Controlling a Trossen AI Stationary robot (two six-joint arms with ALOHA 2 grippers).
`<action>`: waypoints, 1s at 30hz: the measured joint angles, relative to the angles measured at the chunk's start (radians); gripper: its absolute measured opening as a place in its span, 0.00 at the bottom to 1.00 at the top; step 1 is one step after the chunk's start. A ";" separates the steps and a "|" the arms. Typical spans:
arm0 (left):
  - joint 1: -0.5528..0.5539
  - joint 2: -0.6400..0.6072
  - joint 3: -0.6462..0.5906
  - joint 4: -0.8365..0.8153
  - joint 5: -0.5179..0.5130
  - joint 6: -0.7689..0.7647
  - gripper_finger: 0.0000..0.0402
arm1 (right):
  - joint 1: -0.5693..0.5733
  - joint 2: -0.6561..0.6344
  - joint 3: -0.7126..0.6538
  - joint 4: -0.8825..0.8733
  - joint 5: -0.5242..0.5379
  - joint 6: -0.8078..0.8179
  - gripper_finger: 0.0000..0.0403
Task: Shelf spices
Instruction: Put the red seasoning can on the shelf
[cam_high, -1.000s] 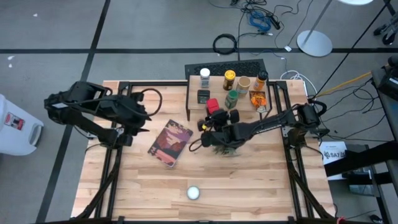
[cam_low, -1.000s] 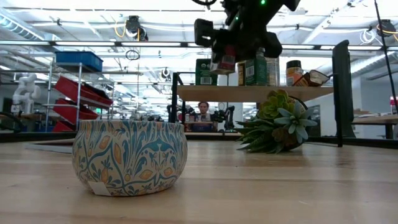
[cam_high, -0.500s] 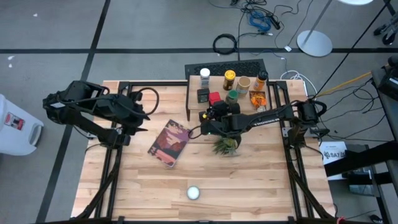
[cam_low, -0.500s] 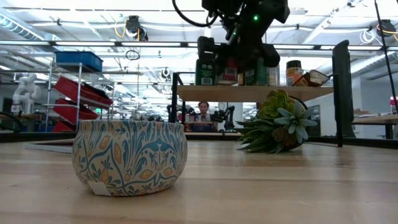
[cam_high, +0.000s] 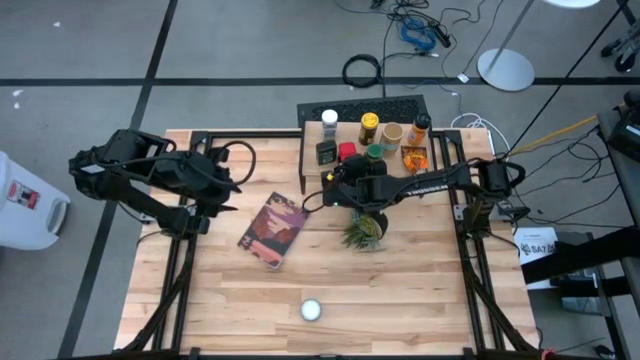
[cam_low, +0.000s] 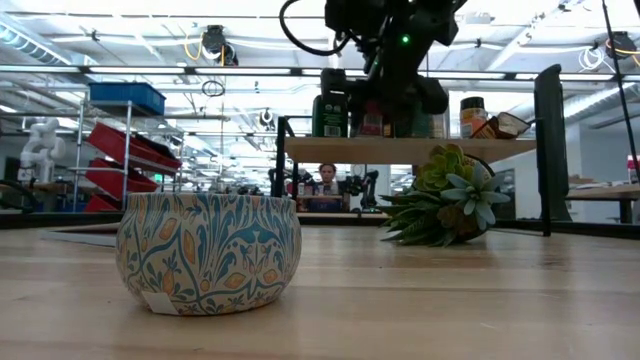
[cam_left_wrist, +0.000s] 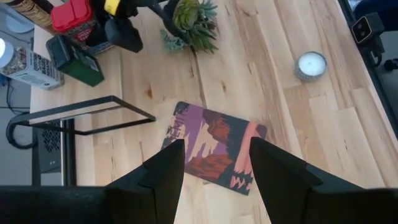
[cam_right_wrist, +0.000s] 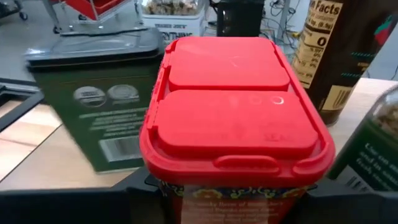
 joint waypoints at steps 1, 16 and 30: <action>0.000 0.000 0.000 0.000 0.000 0.000 0.48 | -0.007 0.000 0.000 0.000 -0.010 0.000 0.38; 0.000 0.000 0.000 0.000 0.000 -0.016 0.48 | -0.042 0.000 0.000 0.008 -0.044 -0.008 0.38; 0.000 0.000 0.000 0.000 0.000 -0.026 0.48 | -0.026 0.000 0.000 0.005 -0.046 -0.022 0.65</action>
